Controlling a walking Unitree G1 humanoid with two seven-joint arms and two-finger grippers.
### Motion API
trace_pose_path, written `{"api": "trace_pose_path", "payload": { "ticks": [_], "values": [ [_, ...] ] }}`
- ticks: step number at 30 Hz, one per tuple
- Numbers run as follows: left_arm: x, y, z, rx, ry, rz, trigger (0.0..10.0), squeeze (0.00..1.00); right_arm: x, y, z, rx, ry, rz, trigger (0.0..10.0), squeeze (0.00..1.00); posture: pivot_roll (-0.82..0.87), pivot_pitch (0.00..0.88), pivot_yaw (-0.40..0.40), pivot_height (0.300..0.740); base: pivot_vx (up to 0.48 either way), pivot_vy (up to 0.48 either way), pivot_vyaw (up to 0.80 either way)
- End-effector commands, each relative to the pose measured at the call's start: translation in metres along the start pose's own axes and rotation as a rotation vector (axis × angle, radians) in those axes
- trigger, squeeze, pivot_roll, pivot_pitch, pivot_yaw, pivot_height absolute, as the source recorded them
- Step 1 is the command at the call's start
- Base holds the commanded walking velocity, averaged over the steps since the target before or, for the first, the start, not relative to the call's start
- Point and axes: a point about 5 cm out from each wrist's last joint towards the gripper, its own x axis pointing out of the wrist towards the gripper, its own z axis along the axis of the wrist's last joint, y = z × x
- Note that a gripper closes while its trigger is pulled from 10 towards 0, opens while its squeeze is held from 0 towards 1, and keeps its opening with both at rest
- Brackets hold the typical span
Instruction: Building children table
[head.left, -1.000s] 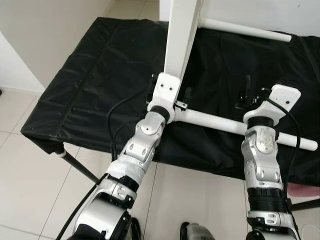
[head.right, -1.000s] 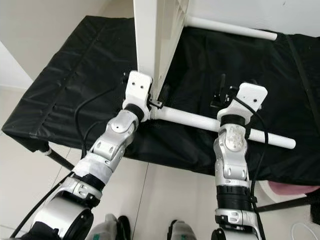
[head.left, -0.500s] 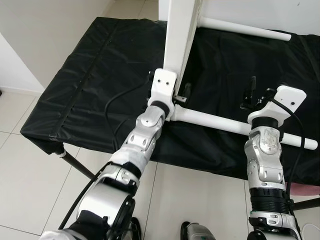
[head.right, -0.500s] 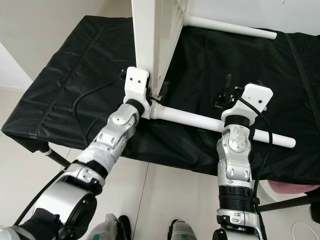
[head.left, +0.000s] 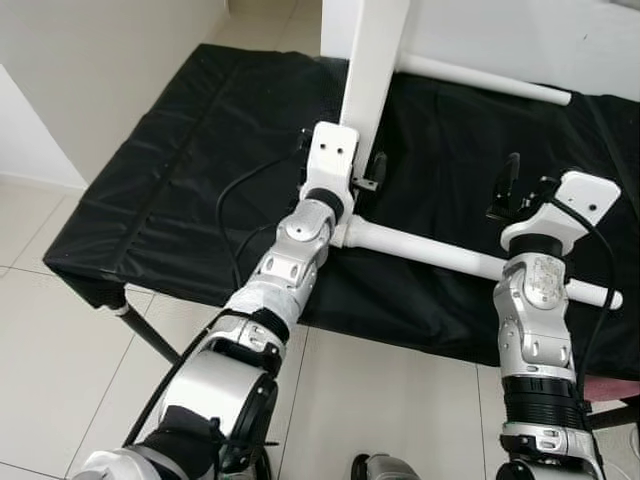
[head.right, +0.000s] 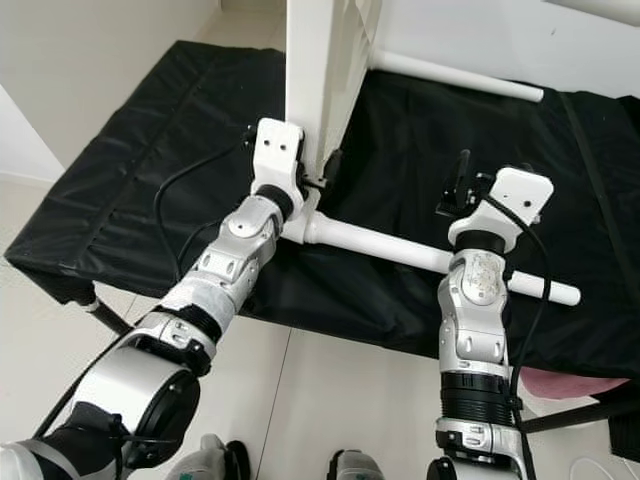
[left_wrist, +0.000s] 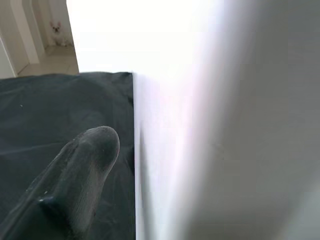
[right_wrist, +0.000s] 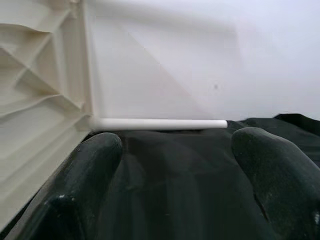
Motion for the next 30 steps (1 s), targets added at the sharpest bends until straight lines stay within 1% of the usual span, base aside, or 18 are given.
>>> {"api": "trace_pose_path", "payload": {
  "ticks": [1, 30],
  "values": [
    [0.0, -0.0521, 0.0015, -0.154, 0.016, 0.18, 10.0, 0.0, -0.0024, -0.0013, -0.0015, -0.009, 0.006, -0.003, 10.0, 0.0, -0.21, 0.181, 0.08, 0.74, 0.0, 0.0, 0.0],
    [0.0, -0.0521, 0.0015, -0.154, 0.016, 0.18, 10.0, 0.0, -0.0024, -0.0013, -0.0015, -0.009, 0.006, -0.003, 10.0, 0.0, -0.21, 0.181, 0.08, 0.74, 0.0, 0.0, 0.0]
  ]
}}
